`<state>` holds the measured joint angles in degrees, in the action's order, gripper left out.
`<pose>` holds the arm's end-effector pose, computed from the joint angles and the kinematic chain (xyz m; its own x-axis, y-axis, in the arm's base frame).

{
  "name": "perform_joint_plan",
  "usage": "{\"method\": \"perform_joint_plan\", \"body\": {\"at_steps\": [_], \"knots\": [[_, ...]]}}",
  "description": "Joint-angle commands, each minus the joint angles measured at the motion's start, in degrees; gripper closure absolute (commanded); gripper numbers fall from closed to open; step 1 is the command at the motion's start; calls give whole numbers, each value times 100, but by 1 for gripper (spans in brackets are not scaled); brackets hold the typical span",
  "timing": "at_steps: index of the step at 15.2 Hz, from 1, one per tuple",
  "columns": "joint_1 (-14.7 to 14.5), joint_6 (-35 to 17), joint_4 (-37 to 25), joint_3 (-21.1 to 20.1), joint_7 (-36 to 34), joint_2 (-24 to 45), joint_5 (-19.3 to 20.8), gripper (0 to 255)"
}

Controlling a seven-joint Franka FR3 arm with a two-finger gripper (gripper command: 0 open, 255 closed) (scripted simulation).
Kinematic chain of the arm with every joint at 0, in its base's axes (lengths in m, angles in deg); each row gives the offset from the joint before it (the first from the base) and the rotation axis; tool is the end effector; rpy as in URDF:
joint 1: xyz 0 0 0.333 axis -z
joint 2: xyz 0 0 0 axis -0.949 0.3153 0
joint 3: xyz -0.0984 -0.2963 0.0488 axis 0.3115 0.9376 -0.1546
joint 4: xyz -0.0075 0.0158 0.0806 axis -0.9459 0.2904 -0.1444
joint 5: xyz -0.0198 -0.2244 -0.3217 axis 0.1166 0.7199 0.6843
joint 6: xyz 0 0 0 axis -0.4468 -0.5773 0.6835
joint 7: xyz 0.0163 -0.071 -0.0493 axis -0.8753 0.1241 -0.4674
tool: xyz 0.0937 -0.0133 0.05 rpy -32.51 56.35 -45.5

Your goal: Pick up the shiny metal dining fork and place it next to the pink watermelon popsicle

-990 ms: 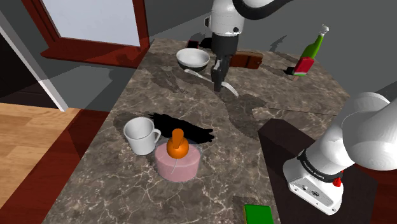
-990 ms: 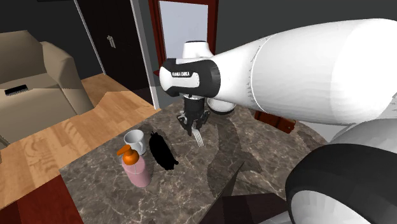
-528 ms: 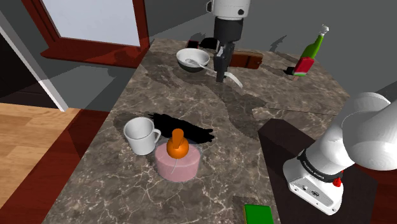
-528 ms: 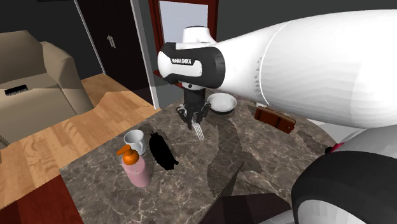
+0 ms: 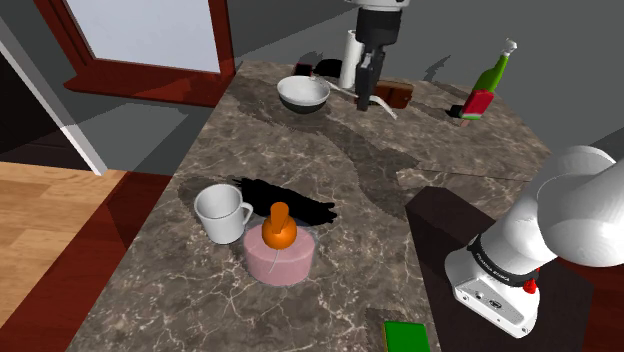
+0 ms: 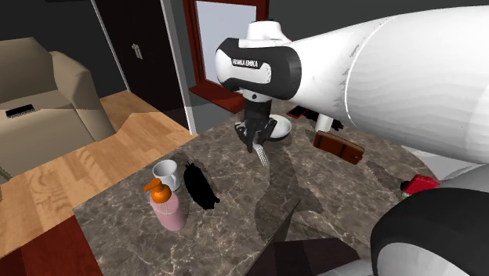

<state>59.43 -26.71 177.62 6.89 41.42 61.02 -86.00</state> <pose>0.4200 0.1121 0.5223 0.9115 0.3948 -0.1152 0.3852 -0.9177 -0.0976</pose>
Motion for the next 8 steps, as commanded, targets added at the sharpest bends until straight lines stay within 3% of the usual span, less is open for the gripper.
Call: {"method": "perform_joint_plan", "body": {"at_steps": [1,8], "knots": [[118,4,82,188,278,-65,103,255],[536,82,63,858,1231,-81,488,255]]}}
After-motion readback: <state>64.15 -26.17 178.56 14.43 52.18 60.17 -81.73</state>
